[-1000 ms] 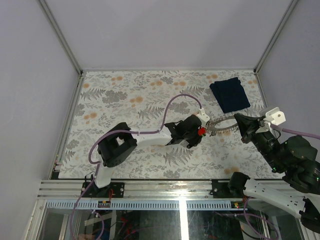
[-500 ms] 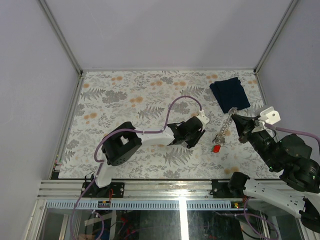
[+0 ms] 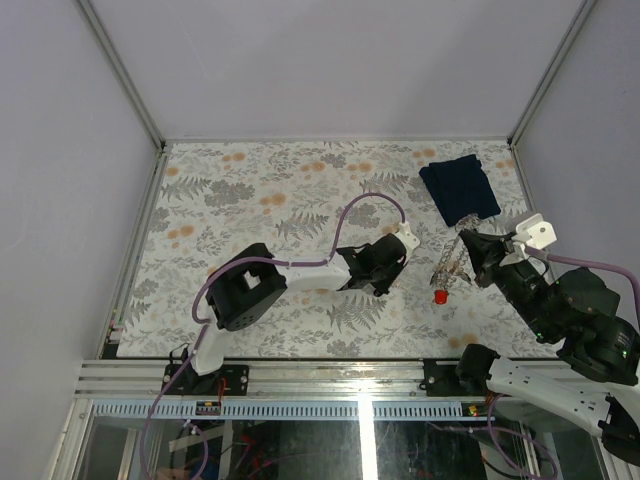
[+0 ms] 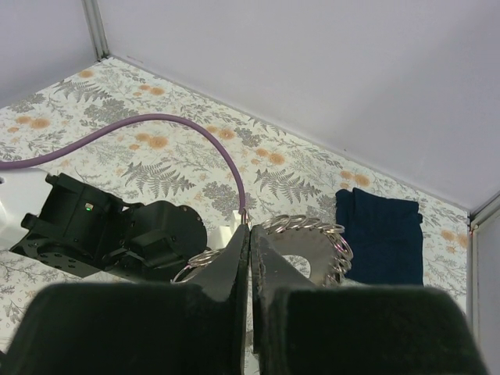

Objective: Put the keys on the keyring
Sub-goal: Pick up the key from the center of the board.

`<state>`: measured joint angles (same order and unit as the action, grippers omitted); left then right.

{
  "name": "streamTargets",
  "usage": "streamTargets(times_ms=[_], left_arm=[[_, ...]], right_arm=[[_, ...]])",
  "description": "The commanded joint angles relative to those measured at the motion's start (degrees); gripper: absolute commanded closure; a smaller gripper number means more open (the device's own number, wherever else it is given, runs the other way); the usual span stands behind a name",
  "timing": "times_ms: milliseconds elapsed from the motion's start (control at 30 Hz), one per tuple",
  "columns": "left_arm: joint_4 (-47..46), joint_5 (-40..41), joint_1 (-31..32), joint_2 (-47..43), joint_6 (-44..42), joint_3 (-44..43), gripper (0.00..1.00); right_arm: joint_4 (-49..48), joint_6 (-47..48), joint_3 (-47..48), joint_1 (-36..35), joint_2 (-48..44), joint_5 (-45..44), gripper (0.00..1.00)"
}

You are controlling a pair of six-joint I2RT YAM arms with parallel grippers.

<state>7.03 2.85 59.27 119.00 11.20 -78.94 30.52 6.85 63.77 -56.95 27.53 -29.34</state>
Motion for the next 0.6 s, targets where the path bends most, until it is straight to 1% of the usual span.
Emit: streamTargets(times_ms=[0, 167, 333, 400, 567], left_arm=[[-1.13, -0.08, 0.31, 0.1, -0.95, -1.51, 1.0], [-1.66, -0.35, 0.32, -3.5, -2.59, 0.42, 1.0], [-9.29, -0.61, 0.24, -14.82, -6.18, 10.26, 1.0], [-11.94, -0.42, 0.24, -19.73, -7.57, 14.18, 1.0], [-15.41, -1.96, -0.48, -32.42, -10.25, 22.16, 1.0]], right_arm=[[-4.6, -0.26, 0.44, -0.03, 0.17, 0.28, 1.0], [-4.39, 0.08, 0.31, -0.03, 0.14, 0.51, 1.0], [-5.86, 1.18, -0.94, -0.01, -0.45, 1.82, 1.0], [-7.17, 1.98, -1.92, -0.03, -0.82, 3.91, 1.0], [-10.47, 3.61, -4.07, -0.04, -0.77, 8.56, 1.0]])
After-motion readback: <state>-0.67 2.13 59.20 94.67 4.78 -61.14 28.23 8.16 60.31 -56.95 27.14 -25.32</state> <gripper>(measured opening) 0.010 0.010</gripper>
